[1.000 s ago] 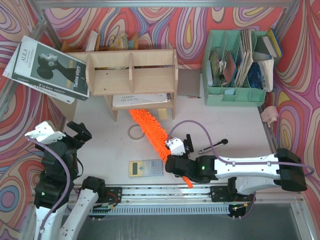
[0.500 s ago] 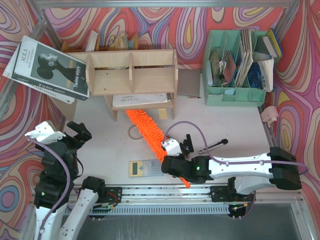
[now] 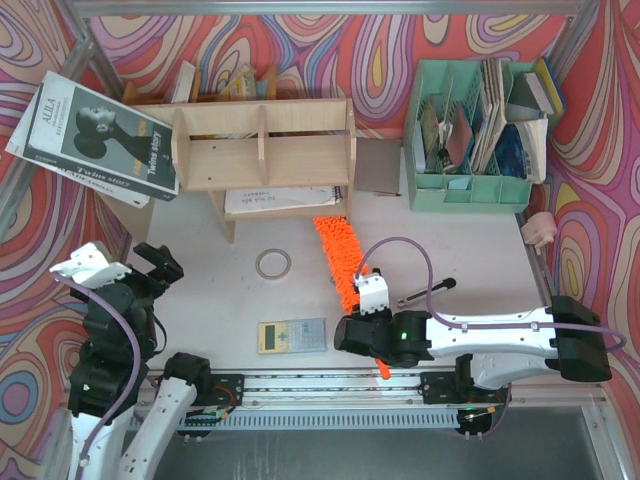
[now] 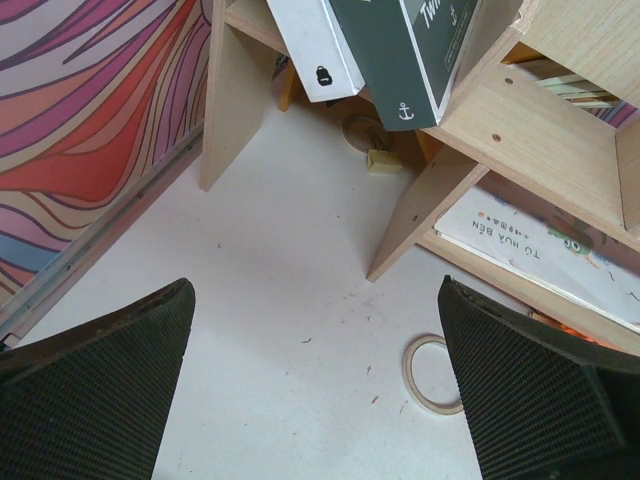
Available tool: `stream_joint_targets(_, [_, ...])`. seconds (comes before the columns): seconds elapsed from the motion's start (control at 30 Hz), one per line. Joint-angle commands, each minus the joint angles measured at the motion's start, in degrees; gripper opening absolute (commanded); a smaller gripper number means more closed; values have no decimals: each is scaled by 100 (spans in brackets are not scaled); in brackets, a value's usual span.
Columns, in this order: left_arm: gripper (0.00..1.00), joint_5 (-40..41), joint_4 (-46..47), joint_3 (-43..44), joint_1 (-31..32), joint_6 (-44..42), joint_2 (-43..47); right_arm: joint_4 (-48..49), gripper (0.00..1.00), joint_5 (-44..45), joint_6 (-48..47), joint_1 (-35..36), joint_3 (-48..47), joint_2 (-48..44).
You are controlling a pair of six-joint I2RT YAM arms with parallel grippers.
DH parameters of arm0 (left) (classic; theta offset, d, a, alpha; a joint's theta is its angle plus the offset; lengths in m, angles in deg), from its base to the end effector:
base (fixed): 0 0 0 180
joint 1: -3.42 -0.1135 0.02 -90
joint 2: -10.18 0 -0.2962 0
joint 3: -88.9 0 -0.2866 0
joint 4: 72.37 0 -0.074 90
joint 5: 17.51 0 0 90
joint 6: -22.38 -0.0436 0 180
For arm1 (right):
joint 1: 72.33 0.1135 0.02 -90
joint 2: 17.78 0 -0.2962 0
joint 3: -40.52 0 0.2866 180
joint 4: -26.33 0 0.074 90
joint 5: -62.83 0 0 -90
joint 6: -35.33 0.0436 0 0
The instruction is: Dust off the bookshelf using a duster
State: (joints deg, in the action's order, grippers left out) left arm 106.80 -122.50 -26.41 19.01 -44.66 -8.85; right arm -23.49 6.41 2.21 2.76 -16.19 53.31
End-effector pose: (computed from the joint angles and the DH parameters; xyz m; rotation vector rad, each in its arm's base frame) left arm 0.0547 0.0102 0.4065 -0.5491 1.5403 -0.0219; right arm 0.0875 0.2350 0.2232 -0.2182 2.4200 0.2095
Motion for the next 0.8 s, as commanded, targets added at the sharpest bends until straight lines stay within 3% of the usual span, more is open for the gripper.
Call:
stream_joint_targets(0.0, [98, -4, 7, -80, -30, 38, -15, -651, 0, 648, 929, 13, -111, 37])
stream_joint_targets(0.47, [98, 6, 8, -76, -30, 42, 11, -83, 0, 101, 122, -196, -232, 714])
stream_joint_targets(0.77, [98, -3, 5, -80, -30, 33, -17, 257, 0, 77, -258, -288, -161, 481])
